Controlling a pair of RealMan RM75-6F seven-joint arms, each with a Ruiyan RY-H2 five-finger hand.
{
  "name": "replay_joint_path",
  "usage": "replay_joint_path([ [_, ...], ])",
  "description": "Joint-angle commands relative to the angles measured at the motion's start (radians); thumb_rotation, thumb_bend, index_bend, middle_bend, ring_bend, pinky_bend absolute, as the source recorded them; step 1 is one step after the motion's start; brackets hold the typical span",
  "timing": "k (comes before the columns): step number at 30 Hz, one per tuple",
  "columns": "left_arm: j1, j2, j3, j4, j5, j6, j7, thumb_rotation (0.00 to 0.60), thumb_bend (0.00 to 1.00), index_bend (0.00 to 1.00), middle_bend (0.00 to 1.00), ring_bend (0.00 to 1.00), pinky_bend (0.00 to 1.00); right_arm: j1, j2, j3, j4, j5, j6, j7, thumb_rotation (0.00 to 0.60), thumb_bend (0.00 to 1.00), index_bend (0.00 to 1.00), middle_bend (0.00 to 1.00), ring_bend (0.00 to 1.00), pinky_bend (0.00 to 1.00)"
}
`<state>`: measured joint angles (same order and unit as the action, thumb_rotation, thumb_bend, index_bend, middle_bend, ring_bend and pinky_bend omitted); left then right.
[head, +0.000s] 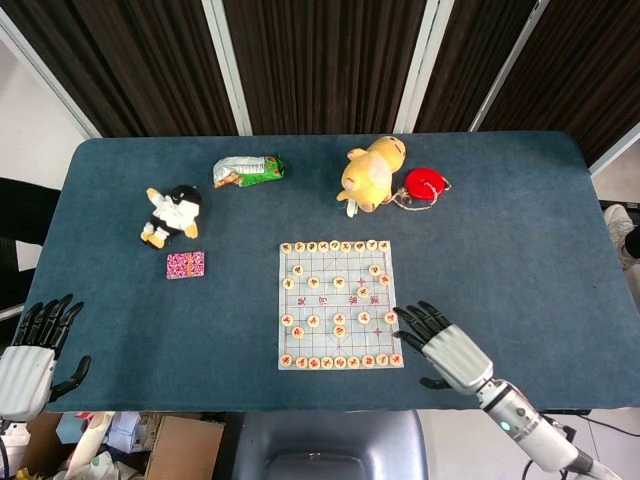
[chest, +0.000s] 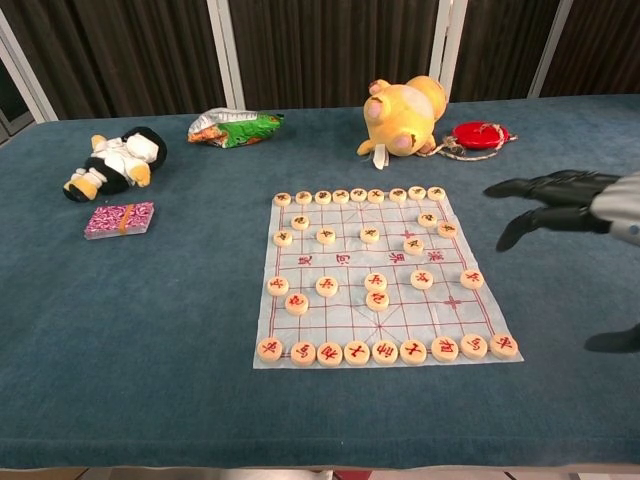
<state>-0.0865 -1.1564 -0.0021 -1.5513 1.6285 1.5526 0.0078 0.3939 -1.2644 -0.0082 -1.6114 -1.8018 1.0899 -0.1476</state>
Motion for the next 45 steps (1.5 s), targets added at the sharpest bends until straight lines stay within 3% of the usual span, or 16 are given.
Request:
replay_joint_path([
  [1,-0.003,-0.003,-0.002,0.002,-0.006,-0.008,0.004,0.600,0.37,0.00,0.00,0.00,0.05,0.076,-0.058,0.011,0.046,0.025,-0.096,-0.014,0.600,0.30,0.43,0.00,0.00,0.00],
  [5,-0.004,-0.007,-0.002,0.004,-0.003,-0.006,0.007,0.600,0.37,0.00,0.00,0.00,0.05,0.105,-0.097,0.015,0.084,0.056,-0.135,-0.020,0.600,0.32,0.46,0.00,0.00,0.00],
  [10,-0.002,-0.008,-0.003,0.006,0.000,0.004,0.000,0.600,0.37,0.00,0.00,0.00,0.05,0.127,-0.132,0.009,0.114,0.078,-0.157,-0.032,0.600,0.43,0.49,0.01,0.00,0.00],
  [45,0.002,0.003,0.004,0.006,0.014,0.018,-0.019,0.600,0.37,0.00,0.00,0.00,0.04,0.165,-0.214,-0.051,0.212,0.133,-0.139,-0.039,0.600,0.43,0.56,0.03,0.00,0.00],
])
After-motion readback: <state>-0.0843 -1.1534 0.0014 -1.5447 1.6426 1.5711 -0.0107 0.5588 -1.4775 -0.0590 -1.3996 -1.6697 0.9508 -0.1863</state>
